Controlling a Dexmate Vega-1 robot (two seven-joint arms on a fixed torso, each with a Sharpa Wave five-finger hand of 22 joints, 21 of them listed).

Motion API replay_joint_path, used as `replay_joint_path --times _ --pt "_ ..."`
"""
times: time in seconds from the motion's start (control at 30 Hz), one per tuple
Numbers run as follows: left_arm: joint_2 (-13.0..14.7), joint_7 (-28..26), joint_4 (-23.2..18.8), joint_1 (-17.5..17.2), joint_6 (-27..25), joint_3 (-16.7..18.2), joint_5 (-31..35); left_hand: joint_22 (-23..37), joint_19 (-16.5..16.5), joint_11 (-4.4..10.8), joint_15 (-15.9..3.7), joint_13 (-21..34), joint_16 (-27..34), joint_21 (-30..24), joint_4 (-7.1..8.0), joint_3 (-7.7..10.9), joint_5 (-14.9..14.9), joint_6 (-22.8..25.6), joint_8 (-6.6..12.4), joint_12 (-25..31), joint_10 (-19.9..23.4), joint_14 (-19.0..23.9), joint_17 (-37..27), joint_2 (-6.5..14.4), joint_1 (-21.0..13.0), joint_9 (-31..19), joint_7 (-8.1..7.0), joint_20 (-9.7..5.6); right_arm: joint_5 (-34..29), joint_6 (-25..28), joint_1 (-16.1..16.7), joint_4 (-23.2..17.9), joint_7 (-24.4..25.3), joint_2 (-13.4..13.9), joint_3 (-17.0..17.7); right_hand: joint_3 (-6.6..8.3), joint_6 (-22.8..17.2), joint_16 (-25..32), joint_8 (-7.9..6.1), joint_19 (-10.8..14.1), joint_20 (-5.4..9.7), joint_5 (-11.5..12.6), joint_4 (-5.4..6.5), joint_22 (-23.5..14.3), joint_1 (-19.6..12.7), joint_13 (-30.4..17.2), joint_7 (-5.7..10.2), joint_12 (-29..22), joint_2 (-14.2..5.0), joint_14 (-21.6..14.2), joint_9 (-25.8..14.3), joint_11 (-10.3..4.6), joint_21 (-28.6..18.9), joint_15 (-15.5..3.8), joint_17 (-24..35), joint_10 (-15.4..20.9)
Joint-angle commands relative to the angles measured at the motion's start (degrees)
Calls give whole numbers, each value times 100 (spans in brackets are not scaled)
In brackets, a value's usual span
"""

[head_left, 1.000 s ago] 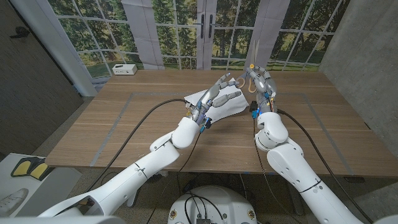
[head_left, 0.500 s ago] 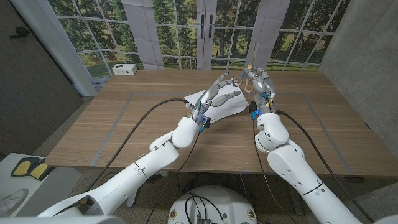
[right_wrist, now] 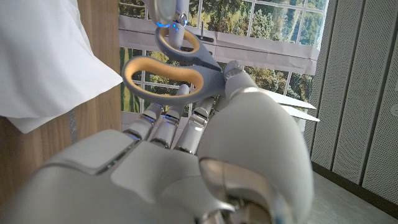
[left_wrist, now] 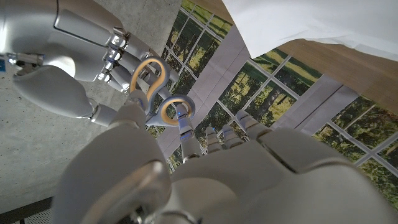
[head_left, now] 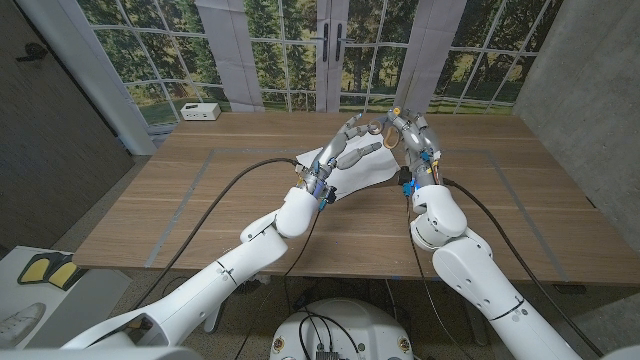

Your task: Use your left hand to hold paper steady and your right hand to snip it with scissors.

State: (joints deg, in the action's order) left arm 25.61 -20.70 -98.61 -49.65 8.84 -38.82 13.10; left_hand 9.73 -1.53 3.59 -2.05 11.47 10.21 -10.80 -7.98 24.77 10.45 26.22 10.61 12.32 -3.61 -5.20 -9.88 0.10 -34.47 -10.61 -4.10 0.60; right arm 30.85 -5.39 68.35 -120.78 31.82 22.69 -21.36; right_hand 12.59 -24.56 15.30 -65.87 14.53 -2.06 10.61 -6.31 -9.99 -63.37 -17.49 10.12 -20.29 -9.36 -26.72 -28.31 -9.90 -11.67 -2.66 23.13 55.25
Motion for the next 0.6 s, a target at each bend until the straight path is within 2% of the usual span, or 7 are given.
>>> replay_joint_path --times 0.03,0.6 --pt "-61 -114 198 93 97 -8 35 30 -69 7 -145 6 64 -47 -18 -21 -2 92 44 49 49 65 -8 39 15 -10 -35 18 65 -35 38 -101 -116 63 -54 113 -24 33 -40 52 -29 13 113 -14 -92 -36 -34 -70 -128 -69 0 36 1 -1020 14 199" --pt "-161 -400 428 208 288 -95 355 31 -129 5 -172 7 70 -57 -50 -18 11 365 121 85 160 166 -6 124 -89 -17 -82 26 357 106 -17 -154 -298 127 -167 135 -82 64 -90 83 -44 -11 92 -12 -126 -14 -71 -92 -132 -157 63 67 -2 -1032 1 277"
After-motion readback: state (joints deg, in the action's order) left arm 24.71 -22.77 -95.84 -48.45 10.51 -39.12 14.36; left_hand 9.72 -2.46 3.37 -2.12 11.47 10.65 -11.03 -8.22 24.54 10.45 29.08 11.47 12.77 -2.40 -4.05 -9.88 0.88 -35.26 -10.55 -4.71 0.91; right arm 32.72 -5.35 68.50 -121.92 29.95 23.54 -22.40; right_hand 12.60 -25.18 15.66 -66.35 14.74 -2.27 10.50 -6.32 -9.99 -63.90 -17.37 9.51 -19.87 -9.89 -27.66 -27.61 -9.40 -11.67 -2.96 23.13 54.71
